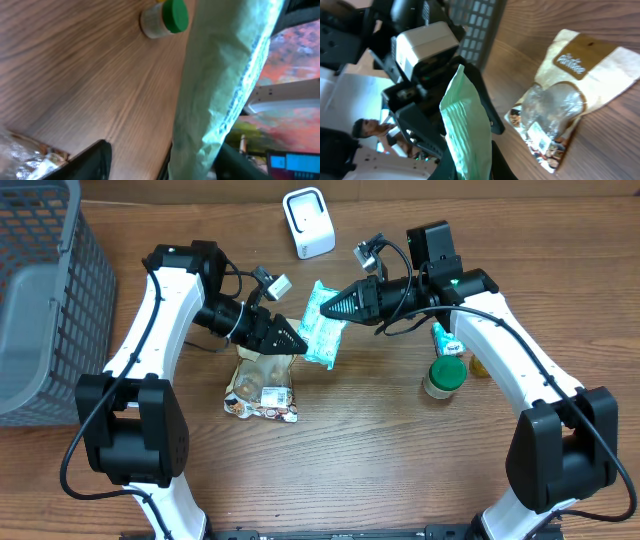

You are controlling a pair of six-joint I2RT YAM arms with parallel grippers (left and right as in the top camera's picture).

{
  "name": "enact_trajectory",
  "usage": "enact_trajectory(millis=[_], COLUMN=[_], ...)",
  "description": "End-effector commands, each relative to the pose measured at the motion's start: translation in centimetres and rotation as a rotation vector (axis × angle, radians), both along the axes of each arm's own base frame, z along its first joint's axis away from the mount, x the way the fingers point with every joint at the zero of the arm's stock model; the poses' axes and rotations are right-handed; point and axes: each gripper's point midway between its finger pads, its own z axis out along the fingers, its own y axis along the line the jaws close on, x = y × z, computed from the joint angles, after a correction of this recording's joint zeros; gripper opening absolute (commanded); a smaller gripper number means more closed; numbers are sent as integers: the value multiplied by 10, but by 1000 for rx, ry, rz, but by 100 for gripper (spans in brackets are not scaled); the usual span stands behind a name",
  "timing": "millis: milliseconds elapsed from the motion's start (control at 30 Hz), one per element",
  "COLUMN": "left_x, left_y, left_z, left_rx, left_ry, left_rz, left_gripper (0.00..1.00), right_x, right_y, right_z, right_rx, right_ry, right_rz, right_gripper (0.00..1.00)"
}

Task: Scan the item barcode
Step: 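Lift the mint-green packet up between both grippers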

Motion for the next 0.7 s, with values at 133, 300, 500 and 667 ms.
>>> enact_trajectory(millis=[133,300,500,667], left_x=[-8,-6,-10,-9], left_y=[-9,-14,-21,-22], left_z=[36,48,51,52], left_rx=[-213,-289,-309,-320], left_ry=[-180,-215,-209,-210], left_rz=[-92,-85,-97,-93], left_gripper=[87,87,66,4], right_x=[-11,-17,-17,-17], right_y=[4,5,6,5], right_z=[30,38,38,37], right_rx=[113,155,155,151], right_ry=[-26,-16,-16,-19], right_rz=[83,117,117,114], right_gripper=[4,4,4,4])
